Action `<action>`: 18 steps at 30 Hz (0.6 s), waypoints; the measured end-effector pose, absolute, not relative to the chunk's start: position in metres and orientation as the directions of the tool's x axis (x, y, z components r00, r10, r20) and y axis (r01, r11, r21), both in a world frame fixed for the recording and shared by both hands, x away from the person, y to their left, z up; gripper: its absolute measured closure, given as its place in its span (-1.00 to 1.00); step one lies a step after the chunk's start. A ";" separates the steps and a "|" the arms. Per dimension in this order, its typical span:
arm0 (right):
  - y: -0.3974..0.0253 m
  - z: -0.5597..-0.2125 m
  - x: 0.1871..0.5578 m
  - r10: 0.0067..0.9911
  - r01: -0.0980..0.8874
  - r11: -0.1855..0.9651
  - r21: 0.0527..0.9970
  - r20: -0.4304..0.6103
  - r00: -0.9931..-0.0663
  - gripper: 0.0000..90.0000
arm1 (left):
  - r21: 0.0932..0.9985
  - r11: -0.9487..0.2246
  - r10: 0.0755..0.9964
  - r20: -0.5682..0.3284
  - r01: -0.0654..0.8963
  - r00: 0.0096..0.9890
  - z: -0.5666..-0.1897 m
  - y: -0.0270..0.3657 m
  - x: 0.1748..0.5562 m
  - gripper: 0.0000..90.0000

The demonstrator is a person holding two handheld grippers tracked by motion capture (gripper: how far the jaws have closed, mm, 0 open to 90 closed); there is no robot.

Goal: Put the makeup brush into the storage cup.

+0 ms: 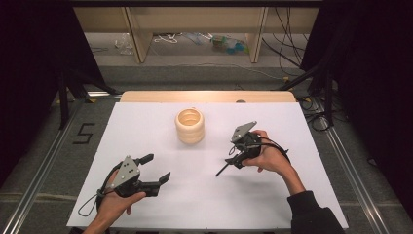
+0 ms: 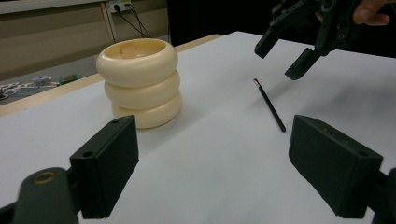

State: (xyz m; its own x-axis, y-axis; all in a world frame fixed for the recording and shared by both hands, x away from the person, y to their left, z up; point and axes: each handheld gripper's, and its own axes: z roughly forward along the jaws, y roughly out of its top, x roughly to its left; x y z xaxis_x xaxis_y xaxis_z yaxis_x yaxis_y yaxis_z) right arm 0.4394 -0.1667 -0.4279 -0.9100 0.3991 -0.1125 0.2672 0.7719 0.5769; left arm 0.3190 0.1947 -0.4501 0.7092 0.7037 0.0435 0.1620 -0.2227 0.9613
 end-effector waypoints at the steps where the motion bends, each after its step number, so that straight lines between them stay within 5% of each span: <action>1: -0.166 -0.429 0.441 0.397 0.268 0.777 0.570 -0.113 -0.911 -0.40 | 0.961 -0.224 0.703 0.045 0.161 0.709 -0.450 0.195 0.319 -0.65; 18: -0.156 -0.437 0.446 0.311 0.221 0.844 0.489 -0.111 -0.944 -0.37 | 0.962 -0.220 0.701 0.042 0.160 0.712 -0.450 0.194 0.319 -0.64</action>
State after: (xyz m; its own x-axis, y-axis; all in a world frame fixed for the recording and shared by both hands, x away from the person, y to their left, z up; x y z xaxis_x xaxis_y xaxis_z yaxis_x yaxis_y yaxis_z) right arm 0.4462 -0.1555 -0.4366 -0.9438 0.3113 -0.1109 0.2209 0.8437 0.4892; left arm 0.3194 0.1937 -0.4503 0.7122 0.7007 0.0415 0.1601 -0.2197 0.9623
